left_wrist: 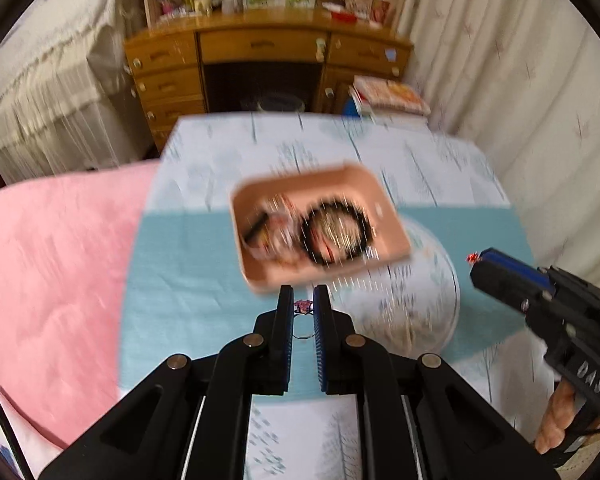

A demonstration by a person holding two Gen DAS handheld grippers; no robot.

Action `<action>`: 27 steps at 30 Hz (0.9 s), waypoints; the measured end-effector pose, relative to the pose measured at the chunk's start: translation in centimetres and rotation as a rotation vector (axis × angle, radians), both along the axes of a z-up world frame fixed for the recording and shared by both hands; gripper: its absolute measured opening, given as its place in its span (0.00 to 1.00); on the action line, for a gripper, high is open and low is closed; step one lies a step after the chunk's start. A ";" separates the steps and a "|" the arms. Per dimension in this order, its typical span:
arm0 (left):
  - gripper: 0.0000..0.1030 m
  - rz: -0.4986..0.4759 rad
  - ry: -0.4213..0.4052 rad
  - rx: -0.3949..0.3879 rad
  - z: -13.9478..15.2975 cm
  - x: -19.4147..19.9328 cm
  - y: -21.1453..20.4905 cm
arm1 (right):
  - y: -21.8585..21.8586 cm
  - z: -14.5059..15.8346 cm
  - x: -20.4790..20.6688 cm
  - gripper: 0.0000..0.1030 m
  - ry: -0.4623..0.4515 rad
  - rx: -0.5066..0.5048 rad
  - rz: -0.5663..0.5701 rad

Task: Organize jewelry
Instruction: 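Carry both rings into the tray and open both tools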

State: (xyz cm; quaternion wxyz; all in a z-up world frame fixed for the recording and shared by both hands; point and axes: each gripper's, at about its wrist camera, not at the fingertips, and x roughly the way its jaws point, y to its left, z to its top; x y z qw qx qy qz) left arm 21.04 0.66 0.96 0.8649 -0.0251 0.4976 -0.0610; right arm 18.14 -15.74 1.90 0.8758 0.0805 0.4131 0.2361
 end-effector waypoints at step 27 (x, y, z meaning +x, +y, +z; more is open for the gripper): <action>0.42 -0.008 0.061 -0.056 -8.7 14.7 -1.7 | 2.7 -8.1 14.5 0.16 0.221 -0.117 -0.139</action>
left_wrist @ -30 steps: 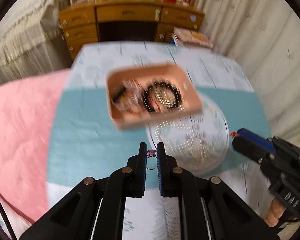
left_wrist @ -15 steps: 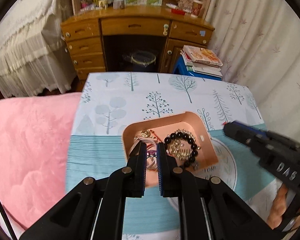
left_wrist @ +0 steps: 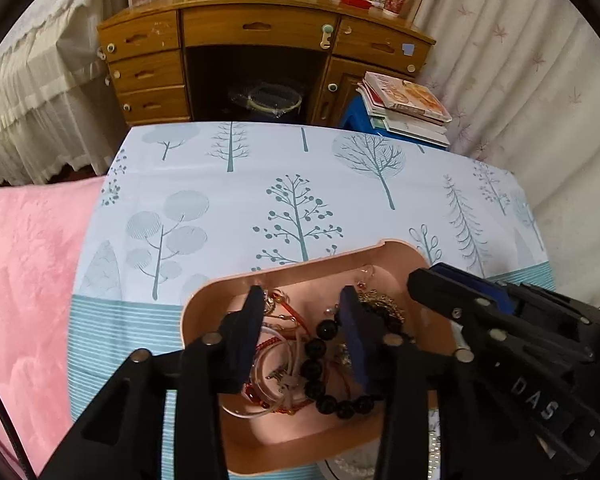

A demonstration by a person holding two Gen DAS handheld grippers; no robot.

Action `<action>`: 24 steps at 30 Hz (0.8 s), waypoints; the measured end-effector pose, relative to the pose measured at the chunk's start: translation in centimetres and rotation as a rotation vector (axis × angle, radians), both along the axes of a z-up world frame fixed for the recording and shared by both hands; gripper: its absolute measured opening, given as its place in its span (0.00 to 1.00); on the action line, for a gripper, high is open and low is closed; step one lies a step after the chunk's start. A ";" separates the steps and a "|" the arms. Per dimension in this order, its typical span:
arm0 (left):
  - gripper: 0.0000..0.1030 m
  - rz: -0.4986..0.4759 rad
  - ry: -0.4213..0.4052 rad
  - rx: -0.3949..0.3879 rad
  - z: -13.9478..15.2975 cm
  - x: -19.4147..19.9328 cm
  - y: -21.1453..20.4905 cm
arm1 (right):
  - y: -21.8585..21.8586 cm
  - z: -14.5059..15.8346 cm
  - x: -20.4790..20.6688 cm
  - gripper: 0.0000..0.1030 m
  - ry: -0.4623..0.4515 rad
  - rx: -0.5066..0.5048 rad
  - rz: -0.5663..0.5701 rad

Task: Organize jewelry
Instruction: 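Carry both rings into the tray and open both tools, then withdraw both tools from the tray and lower them to the pearl necklaces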

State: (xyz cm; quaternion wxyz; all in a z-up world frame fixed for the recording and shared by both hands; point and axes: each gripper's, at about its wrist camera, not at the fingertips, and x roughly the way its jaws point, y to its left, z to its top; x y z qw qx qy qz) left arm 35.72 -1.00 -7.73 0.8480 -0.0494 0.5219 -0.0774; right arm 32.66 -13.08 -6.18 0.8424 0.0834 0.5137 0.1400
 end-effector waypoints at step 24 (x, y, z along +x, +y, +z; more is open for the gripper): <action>0.60 -0.162 -0.156 0.038 7.3 -12.9 -1.0 | -4.1 5.1 -12.1 0.16 -0.120 0.038 0.071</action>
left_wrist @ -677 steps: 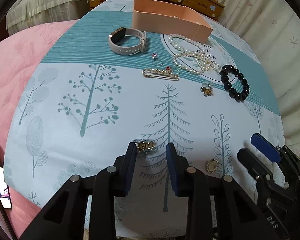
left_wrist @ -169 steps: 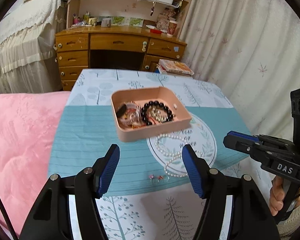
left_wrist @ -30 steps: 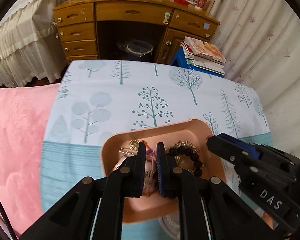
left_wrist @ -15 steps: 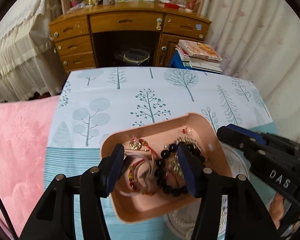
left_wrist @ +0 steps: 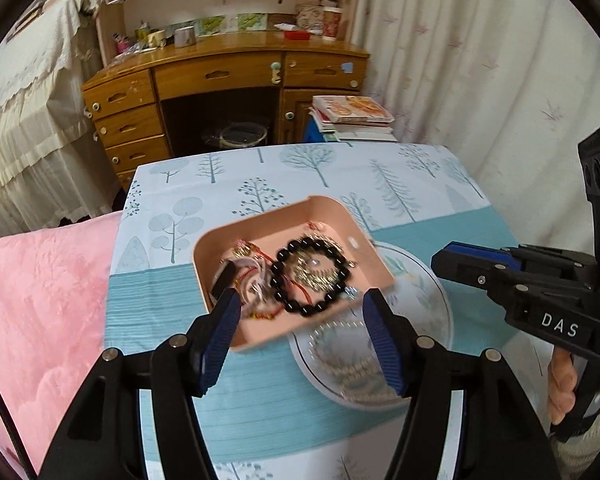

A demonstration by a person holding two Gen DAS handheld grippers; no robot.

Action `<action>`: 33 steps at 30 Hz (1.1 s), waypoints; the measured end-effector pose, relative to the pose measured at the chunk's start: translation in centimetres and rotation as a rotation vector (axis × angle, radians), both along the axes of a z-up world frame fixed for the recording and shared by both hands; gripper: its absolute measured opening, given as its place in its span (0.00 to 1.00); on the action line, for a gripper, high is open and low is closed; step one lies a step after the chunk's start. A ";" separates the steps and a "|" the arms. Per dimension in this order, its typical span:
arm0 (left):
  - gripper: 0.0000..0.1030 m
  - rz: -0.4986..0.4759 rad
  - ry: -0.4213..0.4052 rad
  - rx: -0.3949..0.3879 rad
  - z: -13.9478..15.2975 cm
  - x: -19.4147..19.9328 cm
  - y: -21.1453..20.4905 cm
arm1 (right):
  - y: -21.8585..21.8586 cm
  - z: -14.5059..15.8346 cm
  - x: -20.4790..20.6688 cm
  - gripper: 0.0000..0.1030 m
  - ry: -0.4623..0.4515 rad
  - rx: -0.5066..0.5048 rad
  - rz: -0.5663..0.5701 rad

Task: Organize jewelry
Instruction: 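Withdraw both tools from the tray and lower them to the pearl necklaces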

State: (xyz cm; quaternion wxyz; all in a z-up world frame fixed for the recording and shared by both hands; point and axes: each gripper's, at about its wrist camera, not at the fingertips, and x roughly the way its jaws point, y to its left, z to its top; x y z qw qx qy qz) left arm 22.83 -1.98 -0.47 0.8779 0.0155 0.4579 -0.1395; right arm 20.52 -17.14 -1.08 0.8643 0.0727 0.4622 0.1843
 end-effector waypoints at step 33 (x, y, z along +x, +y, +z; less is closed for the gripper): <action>0.60 0.072 0.259 -0.027 -11.3 2.2 -1.7 | 0.5 -11.0 -4.3 0.22 0.064 -0.243 0.318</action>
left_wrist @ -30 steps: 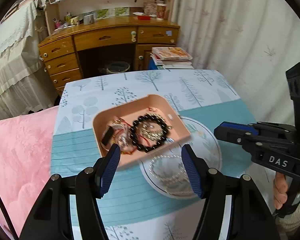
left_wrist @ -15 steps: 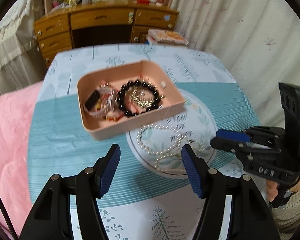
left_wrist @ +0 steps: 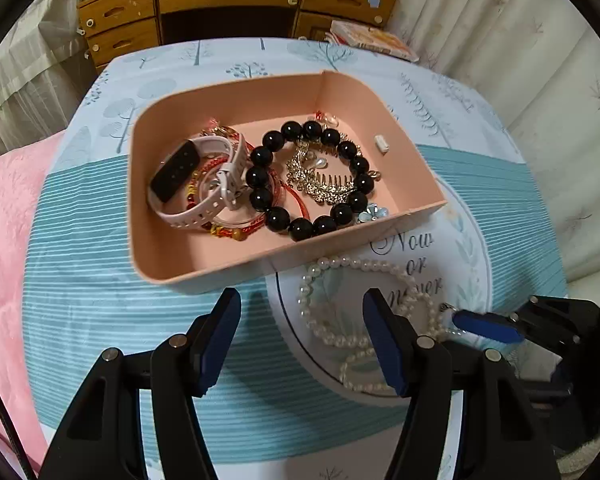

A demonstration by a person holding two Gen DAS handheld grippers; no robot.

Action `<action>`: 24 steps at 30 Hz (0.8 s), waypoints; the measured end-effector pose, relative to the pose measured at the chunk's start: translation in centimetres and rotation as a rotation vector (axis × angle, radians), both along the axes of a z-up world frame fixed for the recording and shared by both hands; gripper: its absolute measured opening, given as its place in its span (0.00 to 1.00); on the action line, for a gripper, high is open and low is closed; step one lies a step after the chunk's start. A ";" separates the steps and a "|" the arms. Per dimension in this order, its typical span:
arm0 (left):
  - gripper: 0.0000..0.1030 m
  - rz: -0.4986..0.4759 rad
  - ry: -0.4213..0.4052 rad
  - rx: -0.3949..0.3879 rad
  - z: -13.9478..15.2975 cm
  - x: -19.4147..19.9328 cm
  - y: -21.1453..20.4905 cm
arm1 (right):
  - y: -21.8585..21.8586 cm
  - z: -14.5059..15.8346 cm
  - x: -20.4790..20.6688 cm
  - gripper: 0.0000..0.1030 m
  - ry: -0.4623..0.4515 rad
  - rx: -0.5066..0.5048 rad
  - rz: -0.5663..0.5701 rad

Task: Organize jewelry
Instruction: 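Withdraw both tools from the tray and lower them to the pearl necklaces, then grasp one pearl necklace with the right tool while the left tool grasps the other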

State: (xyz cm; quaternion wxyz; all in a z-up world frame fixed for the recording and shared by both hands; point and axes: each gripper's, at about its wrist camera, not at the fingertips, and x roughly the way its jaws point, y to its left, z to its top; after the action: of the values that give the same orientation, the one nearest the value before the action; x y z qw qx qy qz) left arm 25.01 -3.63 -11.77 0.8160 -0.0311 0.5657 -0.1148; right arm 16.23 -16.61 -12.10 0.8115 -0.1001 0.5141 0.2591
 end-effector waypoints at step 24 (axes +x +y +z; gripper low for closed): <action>0.54 -0.021 0.063 0.166 -1.5 1.1 -3.1 | -0.4 0.3 -0.9 0.17 0.012 -0.009 0.136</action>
State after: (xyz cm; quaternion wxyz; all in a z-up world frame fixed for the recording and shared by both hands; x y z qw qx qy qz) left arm 26.09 -6.76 -13.27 0.7963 0.0391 0.5990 -0.0749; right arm 15.34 -17.03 -11.83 0.7886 -0.1366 0.5121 0.3119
